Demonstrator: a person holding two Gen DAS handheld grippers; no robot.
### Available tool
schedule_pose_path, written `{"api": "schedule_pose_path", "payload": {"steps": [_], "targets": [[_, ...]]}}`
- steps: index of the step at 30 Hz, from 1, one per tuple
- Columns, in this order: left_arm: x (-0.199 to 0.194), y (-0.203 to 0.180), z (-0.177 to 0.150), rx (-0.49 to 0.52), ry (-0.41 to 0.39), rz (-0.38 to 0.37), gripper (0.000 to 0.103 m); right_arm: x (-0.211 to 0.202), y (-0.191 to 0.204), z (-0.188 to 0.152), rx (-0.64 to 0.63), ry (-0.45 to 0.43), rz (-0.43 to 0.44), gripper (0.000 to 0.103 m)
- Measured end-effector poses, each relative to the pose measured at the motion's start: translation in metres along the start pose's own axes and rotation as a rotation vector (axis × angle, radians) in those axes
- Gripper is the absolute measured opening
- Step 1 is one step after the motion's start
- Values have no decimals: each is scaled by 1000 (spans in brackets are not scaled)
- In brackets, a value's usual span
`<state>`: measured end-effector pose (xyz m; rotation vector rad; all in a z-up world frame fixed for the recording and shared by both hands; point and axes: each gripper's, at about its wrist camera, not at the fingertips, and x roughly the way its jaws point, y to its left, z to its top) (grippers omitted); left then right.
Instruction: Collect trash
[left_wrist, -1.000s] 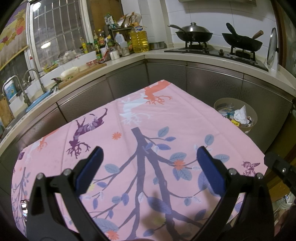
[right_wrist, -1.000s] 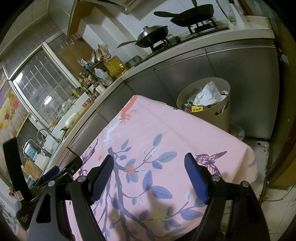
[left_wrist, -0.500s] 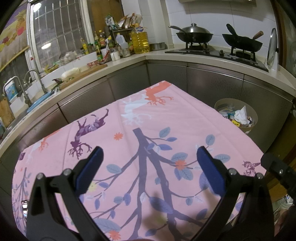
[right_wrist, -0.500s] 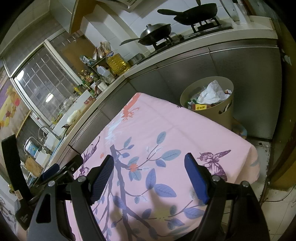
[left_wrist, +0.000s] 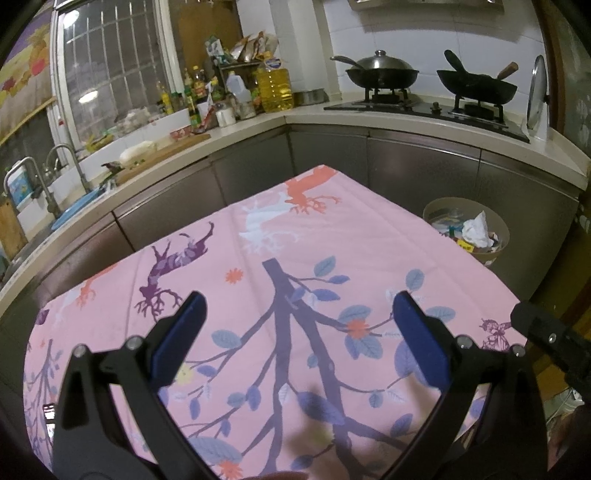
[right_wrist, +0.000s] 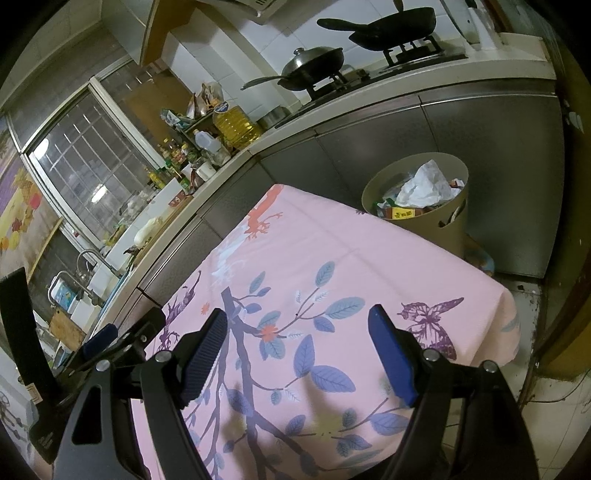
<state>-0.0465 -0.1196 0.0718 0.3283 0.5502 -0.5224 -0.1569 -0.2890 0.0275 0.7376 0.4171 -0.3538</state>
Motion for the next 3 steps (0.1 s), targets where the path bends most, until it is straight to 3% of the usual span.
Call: {"api": "schedule_pose_path", "payload": {"steps": [3], "targets": [[-1,-1,-1,-2,5,2,97,0,0,1,-3,0,1,76]]}}
